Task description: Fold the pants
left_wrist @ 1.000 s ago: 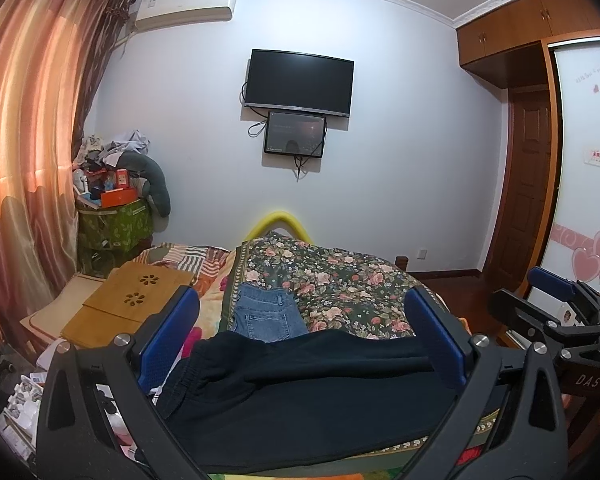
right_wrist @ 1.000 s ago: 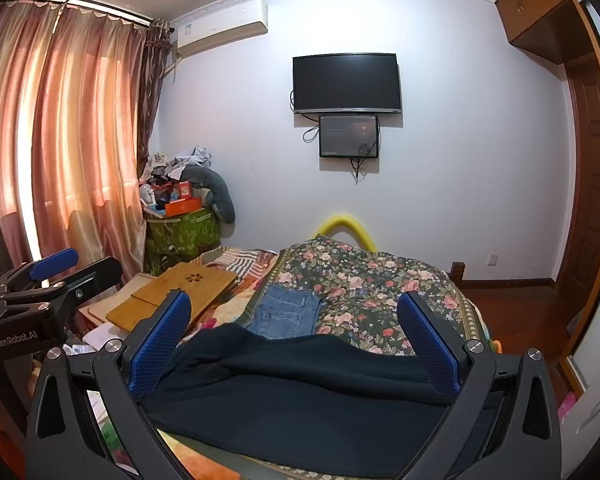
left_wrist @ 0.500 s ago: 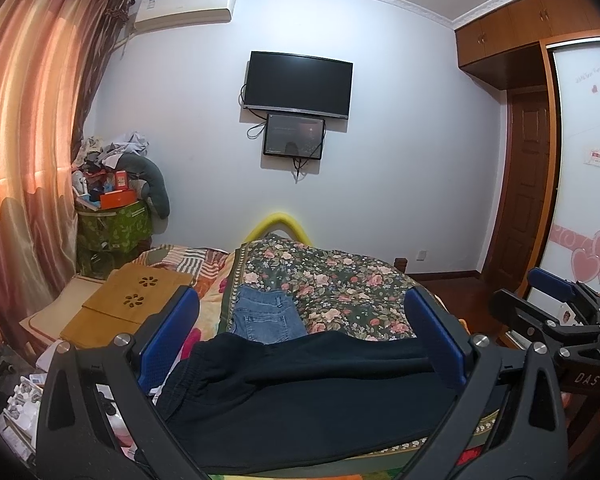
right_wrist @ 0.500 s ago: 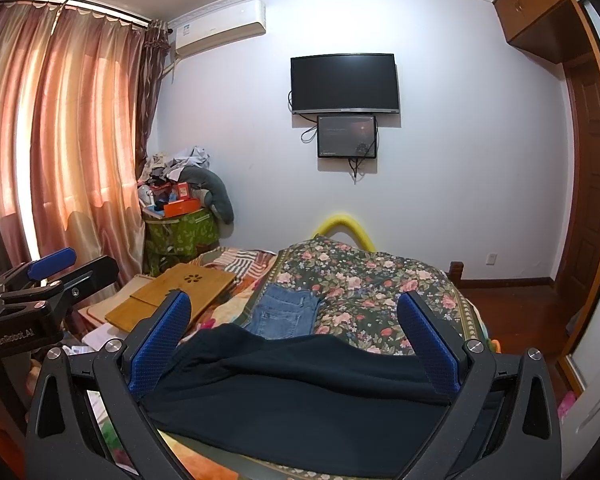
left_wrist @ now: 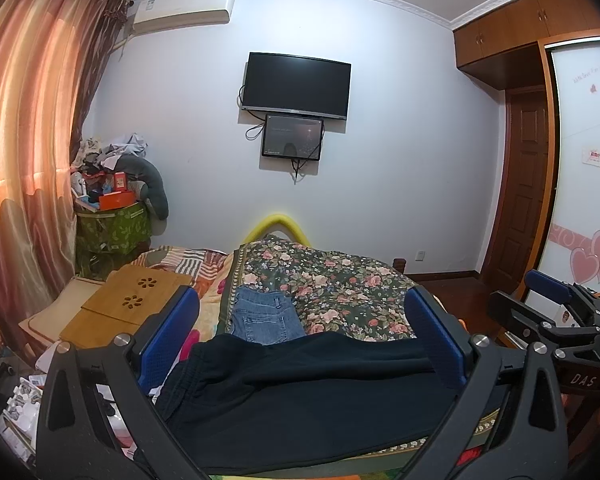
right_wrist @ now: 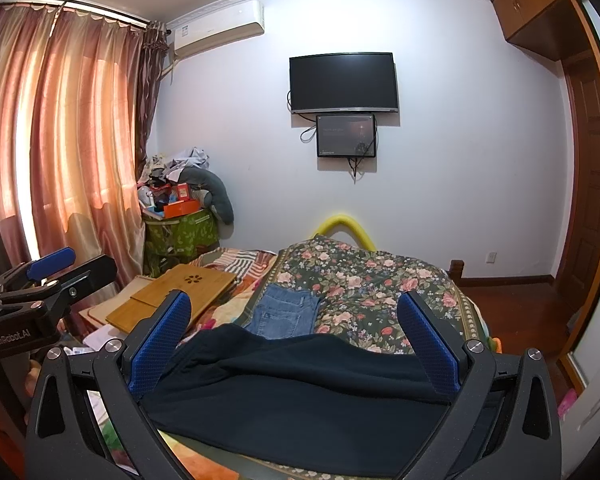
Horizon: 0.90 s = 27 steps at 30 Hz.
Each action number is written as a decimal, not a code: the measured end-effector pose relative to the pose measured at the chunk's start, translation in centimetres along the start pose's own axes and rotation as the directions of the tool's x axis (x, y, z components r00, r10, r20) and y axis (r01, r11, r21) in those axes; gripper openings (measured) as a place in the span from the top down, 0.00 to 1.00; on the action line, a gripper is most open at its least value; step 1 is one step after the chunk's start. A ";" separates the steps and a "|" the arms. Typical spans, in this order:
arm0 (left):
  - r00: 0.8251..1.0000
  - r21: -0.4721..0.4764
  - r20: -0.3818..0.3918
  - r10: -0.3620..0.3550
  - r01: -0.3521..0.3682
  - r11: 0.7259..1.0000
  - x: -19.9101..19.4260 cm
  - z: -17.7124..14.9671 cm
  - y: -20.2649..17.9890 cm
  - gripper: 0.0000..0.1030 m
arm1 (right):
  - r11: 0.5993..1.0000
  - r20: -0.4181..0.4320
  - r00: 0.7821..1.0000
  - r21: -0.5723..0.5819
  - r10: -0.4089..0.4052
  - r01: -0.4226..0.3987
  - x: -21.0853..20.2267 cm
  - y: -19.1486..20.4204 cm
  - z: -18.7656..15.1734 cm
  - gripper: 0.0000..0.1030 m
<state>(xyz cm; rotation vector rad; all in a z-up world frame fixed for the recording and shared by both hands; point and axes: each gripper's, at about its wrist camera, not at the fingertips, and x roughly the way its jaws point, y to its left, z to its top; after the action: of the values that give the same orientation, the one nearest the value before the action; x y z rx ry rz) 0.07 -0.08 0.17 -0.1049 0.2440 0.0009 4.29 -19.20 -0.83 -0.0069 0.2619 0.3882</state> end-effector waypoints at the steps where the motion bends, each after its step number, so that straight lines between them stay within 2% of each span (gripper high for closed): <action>1: 1.000 -0.001 -0.001 -0.002 0.002 1.000 0.0 0.0 0.0 0.00 | 1.000 0.000 1.000 0.000 -0.001 0.001 0.0 0.0 -0.1 0.01; 27: 1.000 -0.013 -0.011 0.004 -0.004 1.000 0.7 -0.3 0.5 0.00 | 1.000 -0.018 1.000 -0.001 -0.006 0.006 0.7 0.1 -0.1 0.01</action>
<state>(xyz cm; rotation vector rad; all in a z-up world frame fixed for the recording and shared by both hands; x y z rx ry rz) 0.71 0.36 -0.37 -0.1178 0.2554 0.0057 4.83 -18.81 -1.08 -0.0118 0.2797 0.3828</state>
